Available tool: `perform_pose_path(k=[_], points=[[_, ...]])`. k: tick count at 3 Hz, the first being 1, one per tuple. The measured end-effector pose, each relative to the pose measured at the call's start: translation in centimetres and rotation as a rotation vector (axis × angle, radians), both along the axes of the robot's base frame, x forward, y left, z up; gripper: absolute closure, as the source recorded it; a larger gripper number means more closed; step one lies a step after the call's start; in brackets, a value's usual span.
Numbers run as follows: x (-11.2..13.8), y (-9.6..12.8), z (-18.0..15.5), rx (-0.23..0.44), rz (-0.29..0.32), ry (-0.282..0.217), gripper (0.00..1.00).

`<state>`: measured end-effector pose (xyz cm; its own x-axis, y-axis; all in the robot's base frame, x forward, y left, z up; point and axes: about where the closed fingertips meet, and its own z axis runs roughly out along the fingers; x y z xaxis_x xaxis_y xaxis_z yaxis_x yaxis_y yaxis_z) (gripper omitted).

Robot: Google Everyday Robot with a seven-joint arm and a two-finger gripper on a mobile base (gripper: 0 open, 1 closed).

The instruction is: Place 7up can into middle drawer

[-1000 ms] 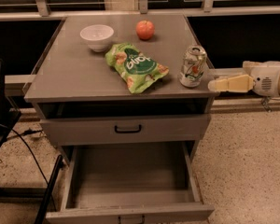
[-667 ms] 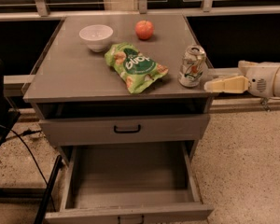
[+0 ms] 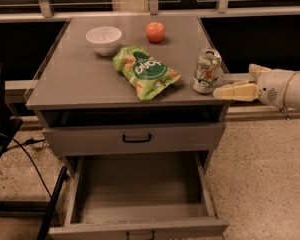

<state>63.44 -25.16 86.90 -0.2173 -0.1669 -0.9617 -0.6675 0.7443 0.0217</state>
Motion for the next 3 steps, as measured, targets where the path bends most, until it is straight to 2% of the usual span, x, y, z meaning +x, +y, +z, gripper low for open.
perform_pose_path(k=[3], points=[[1.6,2.9,-0.1,0.058,0.054,-0.092,0.00]])
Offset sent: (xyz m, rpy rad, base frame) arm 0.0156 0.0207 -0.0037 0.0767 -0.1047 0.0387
